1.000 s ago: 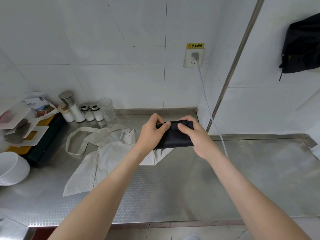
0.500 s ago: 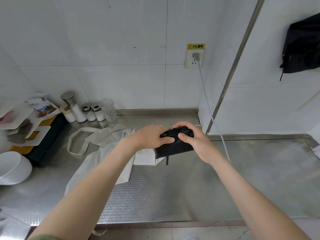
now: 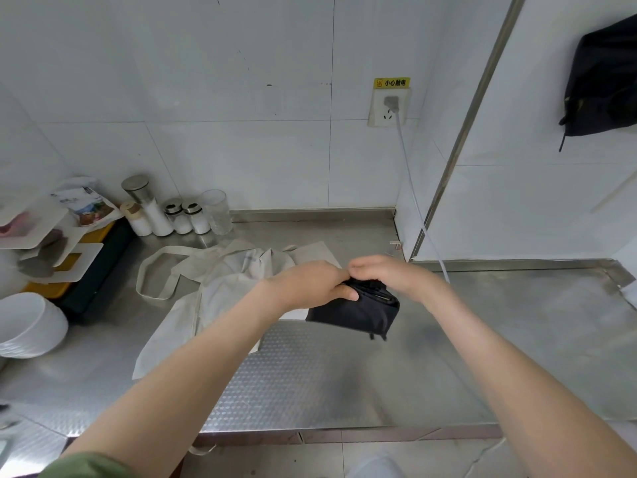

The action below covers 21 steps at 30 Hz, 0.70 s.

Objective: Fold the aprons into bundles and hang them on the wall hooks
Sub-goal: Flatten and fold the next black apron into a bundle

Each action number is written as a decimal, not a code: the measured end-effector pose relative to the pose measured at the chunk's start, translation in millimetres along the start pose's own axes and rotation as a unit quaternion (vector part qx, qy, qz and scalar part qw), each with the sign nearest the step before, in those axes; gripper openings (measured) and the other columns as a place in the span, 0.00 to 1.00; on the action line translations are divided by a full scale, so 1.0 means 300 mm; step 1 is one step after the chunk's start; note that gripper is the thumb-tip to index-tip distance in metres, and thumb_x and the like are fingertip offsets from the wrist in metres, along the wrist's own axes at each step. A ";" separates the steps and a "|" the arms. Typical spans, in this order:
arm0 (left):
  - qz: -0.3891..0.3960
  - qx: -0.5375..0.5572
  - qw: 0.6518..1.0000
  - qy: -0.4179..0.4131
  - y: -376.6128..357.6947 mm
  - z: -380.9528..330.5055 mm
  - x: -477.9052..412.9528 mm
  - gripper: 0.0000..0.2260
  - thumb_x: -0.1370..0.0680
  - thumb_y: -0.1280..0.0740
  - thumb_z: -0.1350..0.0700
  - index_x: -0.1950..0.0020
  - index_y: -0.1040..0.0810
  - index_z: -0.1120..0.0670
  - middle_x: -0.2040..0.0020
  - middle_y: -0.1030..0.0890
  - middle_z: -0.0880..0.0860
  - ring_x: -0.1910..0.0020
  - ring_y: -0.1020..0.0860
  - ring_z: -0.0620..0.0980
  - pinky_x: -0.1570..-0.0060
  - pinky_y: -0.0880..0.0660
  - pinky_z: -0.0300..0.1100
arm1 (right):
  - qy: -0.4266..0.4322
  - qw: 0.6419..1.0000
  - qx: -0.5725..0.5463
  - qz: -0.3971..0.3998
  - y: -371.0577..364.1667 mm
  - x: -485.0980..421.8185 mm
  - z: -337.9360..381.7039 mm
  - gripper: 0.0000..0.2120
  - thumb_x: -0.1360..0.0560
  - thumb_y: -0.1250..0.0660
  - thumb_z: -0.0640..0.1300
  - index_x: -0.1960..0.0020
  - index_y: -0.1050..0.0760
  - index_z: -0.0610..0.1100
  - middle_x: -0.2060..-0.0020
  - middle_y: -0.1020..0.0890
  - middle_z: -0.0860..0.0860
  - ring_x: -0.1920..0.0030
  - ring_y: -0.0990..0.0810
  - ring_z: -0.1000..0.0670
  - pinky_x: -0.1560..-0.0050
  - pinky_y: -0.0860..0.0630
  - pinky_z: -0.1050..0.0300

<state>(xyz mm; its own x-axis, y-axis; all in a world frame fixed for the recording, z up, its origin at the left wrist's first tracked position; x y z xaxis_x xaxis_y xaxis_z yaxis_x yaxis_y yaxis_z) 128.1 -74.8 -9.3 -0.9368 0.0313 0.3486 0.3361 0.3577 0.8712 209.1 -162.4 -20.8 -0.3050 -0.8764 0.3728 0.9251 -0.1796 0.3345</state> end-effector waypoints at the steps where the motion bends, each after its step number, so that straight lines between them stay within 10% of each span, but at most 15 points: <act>1: 0.005 -0.006 1.000 0.000 -0.003 -0.002 0.001 0.16 0.18 0.42 0.47 0.40 0.26 0.58 0.47 0.21 0.59 0.47 0.24 0.56 0.53 0.32 0.45 | 0.002 1.000 0.031 -0.003 0.005 0.001 0.000 0.10 0.20 0.38 0.44 0.60 0.27 0.46 0.63 0.25 0.54 0.61 0.27 0.57 0.56 0.34 0.62; 7: 0.019 -0.064 0.998 0.004 -0.036 0.019 0.010 0.17 0.21 0.37 0.45 0.64 0.35 0.51 0.66 0.31 0.49 0.60 0.29 0.53 0.60 0.33 0.47 | 0.005 0.978 0.199 -0.058 0.062 0.010 0.013 0.08 0.21 0.36 0.45 0.54 0.21 0.42 0.57 0.26 0.55 0.56 0.27 0.56 0.53 0.33 0.62; 15: -0.041 -0.081 0.994 -0.052 -0.026 -0.046 0.010 0.21 0.21 0.36 0.48 0.35 0.36 0.59 0.51 0.23 0.59 0.51 0.24 0.59 0.56 0.32 0.47 | 0.023 0.966 0.167 -0.196 0.089 -0.013 -0.035 0.07 0.28 0.28 0.43 0.51 0.23 0.48 0.49 0.32 0.52 0.42 0.32 0.52 0.37 0.36 0.56; 18: -0.072 -0.105 0.990 -0.057 -0.024 -0.040 0.007 0.21 0.20 0.37 0.48 0.35 0.34 0.60 0.46 0.23 0.62 0.48 0.24 0.60 0.51 0.28 0.50 | 0.001 0.985 0.072 -0.158 0.047 -0.010 -0.049 0.20 0.28 0.28 0.41 0.39 0.31 0.46 0.44 0.31 0.50 0.43 0.31 0.54 0.45 0.34 0.61; 21: -0.104 -0.083 0.990 -0.056 -0.015 -0.028 0.012 0.20 0.20 0.37 0.49 0.33 0.34 0.61 0.47 0.23 0.61 0.49 0.24 0.59 0.54 0.31 0.46 | -0.029 0.995 0.023 -0.095 0.021 -0.005 -0.071 0.08 0.22 0.35 0.48 0.46 0.29 0.45 0.55 0.23 0.52 0.53 0.26 0.52 0.53 0.32 0.59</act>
<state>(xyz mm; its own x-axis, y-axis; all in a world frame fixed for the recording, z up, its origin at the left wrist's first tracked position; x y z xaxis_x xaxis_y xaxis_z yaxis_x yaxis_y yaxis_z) 124.0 -84.0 -9.0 -0.9891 0.0795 0.1242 0.1384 0.2099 0.9679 220.4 -171.8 -37.7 -0.4868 -0.8009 0.3486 0.8390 -0.3177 0.4418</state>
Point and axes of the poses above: each hand's wrist, its own x-axis away from the middle knuckle, its own y-axis out of the back of the hand, z = x × y, the point moved 5 cm from there along -x, towards the middle knuckle
